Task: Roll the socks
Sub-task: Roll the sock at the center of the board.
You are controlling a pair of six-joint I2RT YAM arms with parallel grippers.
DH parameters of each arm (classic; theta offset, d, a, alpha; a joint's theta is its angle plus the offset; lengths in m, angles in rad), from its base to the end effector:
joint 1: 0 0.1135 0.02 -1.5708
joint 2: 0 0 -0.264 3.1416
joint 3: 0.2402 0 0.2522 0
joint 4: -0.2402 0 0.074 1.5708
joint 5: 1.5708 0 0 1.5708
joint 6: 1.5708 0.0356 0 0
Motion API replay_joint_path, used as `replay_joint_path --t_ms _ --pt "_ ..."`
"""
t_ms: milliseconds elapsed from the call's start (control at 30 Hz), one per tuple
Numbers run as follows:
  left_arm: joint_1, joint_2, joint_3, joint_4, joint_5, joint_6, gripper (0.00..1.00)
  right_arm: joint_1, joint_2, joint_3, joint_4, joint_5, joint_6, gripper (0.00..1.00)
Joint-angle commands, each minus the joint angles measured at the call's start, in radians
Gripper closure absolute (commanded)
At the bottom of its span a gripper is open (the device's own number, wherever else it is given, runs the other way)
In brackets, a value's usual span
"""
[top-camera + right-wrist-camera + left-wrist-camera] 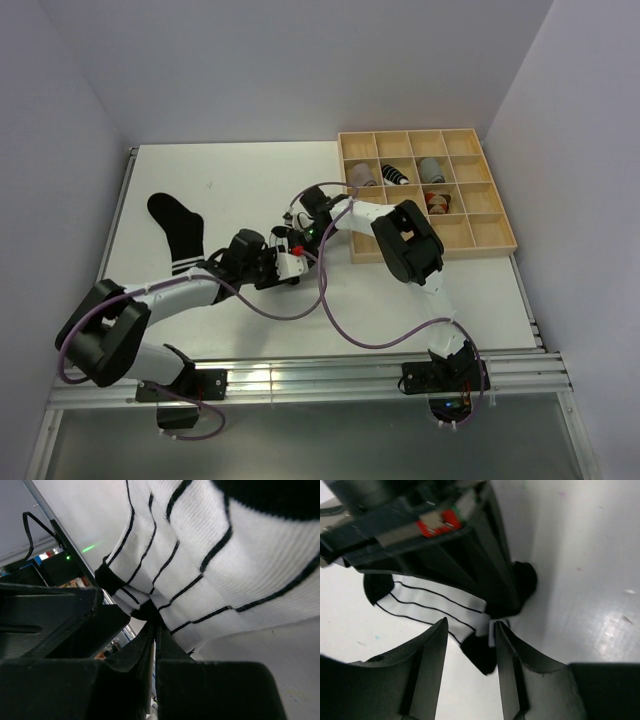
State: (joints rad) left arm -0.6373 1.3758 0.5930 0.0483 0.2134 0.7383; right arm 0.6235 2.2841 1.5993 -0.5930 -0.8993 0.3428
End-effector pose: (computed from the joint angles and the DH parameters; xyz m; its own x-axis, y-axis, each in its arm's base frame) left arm 0.2089 -0.1641 0.1694 0.0780 0.7607 -0.6444 0.8861 0.2434 0.3945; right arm 0.3476 0.2843 0.1126 -0.9158 -0.4011 -0.0201 -0.2538 0.5393 0.8030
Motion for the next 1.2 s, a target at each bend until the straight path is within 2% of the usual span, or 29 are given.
replay_joint_path --t_ms 0,100,267,367,567,667,900,1167 --pt "0.036 0.057 0.093 0.038 0.038 -0.04 0.52 -0.004 0.006 0.013 -0.028 0.025 -0.025 0.99" --pt "0.06 0.084 0.128 0.025 0.09 -0.043 0.52 -0.004 0.006 0.013 -0.031 0.028 -0.031 0.99" --pt "0.097 0.137 0.188 -0.099 0.182 -0.028 0.55 -0.007 0.003 0.01 -0.021 0.028 -0.025 0.99" --pt "0.119 0.117 0.194 -0.131 0.23 -0.022 0.56 -0.008 0.0 0.007 -0.016 0.033 -0.018 0.99" --pt "0.143 0.066 0.194 -0.2 0.32 0.002 0.47 -0.013 0.02 0.016 -0.027 0.046 -0.022 0.99" --pt "0.143 0.091 0.205 -0.237 0.325 0.026 0.42 -0.015 0.02 0.011 -0.021 0.048 -0.018 0.99" --pt "0.143 0.121 0.209 -0.22 0.334 0.004 0.42 -0.015 0.026 0.017 -0.019 0.053 -0.014 0.99" --pt "0.154 0.206 0.237 -0.199 0.334 -0.017 0.48 -0.015 0.022 -0.001 -0.001 0.053 -0.007 1.0"
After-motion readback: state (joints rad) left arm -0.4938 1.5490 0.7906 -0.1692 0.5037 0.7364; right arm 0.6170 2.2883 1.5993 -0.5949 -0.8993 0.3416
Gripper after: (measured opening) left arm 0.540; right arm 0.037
